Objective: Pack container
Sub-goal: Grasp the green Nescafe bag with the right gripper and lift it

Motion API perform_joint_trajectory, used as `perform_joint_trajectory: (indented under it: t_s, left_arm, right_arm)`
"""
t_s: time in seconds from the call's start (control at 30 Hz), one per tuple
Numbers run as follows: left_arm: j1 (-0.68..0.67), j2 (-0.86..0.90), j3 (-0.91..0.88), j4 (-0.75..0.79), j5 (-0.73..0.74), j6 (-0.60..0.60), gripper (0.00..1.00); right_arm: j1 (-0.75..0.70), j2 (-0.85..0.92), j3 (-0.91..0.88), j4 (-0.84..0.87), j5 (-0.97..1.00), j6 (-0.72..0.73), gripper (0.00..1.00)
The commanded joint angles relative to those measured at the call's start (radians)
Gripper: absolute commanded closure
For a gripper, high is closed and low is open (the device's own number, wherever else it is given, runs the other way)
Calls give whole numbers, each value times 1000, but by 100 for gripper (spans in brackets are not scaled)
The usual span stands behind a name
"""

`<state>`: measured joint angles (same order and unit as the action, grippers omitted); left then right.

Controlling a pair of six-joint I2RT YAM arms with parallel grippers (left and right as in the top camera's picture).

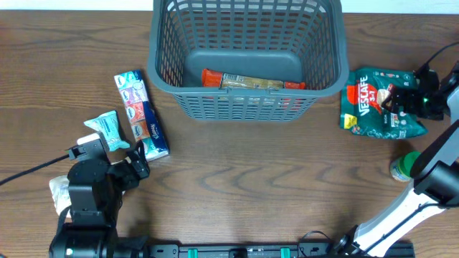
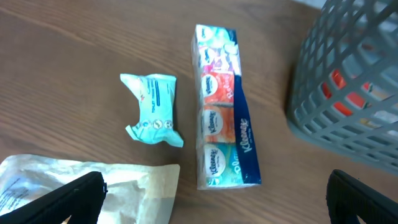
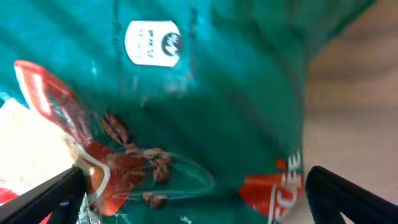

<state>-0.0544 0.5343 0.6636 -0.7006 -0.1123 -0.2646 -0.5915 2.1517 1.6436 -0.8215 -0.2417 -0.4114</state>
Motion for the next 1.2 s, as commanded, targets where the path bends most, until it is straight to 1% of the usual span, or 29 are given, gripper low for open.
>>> perform_joint_trajectory:
  t_s: [0.0, 0.07, 0.17, 0.27, 0.4, 0.53, 0.67, 0.73, 0.8, 0.83, 0.9, 0.93, 0.97, 1.07, 1.17]
  left_arm:
    - [-3, 48, 21, -2, -12, 1, 1]
    - [-3, 77, 21, -2, -11, 1, 1]
    - [-3, 120, 21, -1, -11, 1, 1]
    - [-3, 152, 21, 0, -12, 1, 1]
    - [-3, 170, 21, 16, -12, 1, 1]
    - [-3, 170, 21, 30, -12, 1, 1]
    - [-3, 170, 21, 29, -13, 1, 1]
    - [-3, 170, 21, 29, -12, 1, 1]
    - [-3, 170, 21, 29, -12, 1, 1]
    - [-3, 170, 21, 29, -13, 1, 1]
    - [-3, 170, 21, 29, -13, 1, 1]
    - [-3, 170, 21, 29, -13, 1, 2]
    - [-3, 170, 21, 29, -13, 2, 1]
    - [-3, 170, 21, 30, -13, 1, 1]
    - [-3, 170, 21, 32, -13, 1, 1]
  right_arm:
    - [62, 123, -13, 31, 1, 26, 1]
    - [80, 153, -13, 50, 2, 53, 1]
    - [99, 180, -13, 73, 3, 67, 4]
    - [112, 192, -14, 87, 6, 79, 4]
    - [120, 192, -15, 110, 6, 105, 1]
    - [123, 192, -15, 119, -21, 93, 1]
    - [124, 192, -22, 120, -143, 31, 3]
    - [125, 193, -24, 122, -168, 20, 14]
    - [126, 194, -24, 123, -168, 21, 36]
    - [126, 194, -24, 123, -167, 21, 41]
    - [127, 194, -24, 123, -167, 21, 56]
    - [127, 194, -24, 123, -168, 21, 79]
    - [127, 194, -24, 122, -167, 22, 99]
    - [128, 194, -24, 121, -167, 27, 99]
    - [127, 193, -24, 122, -166, 64, 99]
